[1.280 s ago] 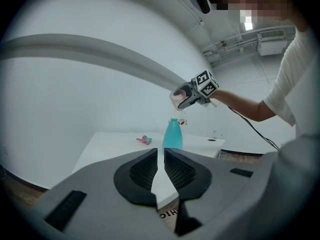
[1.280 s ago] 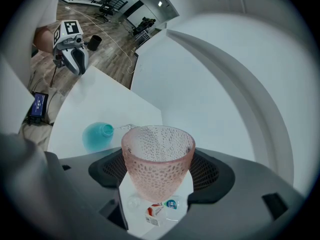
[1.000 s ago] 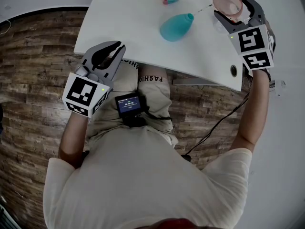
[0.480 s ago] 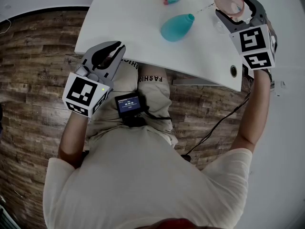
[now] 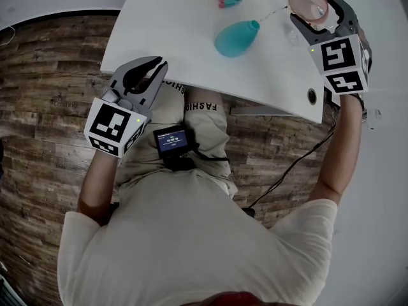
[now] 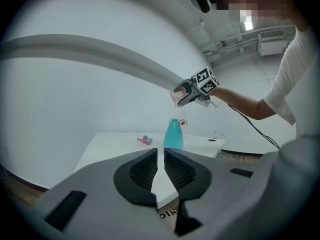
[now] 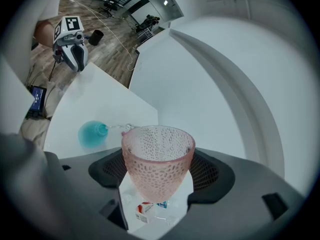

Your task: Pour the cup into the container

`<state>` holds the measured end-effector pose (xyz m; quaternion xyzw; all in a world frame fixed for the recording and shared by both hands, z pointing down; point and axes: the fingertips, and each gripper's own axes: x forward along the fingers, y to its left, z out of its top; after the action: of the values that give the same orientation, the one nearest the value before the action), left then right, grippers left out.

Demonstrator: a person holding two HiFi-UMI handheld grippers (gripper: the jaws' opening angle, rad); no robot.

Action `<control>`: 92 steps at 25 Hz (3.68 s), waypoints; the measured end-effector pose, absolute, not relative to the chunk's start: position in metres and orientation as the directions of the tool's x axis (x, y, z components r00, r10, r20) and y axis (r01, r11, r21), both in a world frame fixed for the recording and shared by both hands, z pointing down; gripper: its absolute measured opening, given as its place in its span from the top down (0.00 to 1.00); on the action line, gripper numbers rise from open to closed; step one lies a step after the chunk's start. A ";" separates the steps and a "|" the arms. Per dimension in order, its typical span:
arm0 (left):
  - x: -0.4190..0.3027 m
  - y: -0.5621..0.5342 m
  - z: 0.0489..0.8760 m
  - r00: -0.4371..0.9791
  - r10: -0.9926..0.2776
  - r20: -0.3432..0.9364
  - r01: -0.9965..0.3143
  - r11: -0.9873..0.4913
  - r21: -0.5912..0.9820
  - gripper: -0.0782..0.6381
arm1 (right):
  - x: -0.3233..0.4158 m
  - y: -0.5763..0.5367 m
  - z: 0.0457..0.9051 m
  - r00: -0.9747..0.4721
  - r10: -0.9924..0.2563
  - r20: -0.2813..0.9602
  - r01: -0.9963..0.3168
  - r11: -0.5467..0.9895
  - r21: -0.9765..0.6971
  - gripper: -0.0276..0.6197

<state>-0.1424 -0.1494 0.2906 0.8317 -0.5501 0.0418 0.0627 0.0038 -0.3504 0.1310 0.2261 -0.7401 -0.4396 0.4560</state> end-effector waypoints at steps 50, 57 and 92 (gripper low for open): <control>-0.143 -0.151 0.290 0.388 -0.911 0.144 -0.922 -0.383 0.057 0.82 | 0.000 -0.353 0.111 -0.479 -0.775 0.413 0.108 0.415 0.904 0.38; -0.142 -0.151 0.289 0.388 -0.910 0.145 -0.922 -0.384 0.056 0.82 | 0.000 -0.353 0.108 -0.478 -0.780 0.404 0.114 0.401 0.909 0.38; -0.142 -0.149 0.288 0.385 -0.911 0.144 -0.923 -0.382 0.051 0.82 | -0.005 -0.348 0.100 -0.481 -0.793 0.374 0.148 0.347 0.926 0.39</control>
<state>-0.1419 -0.1493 0.2881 0.8300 -0.5525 0.0461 0.0613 -0.0051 -0.3482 0.0998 0.2352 -0.6851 -0.5206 0.4519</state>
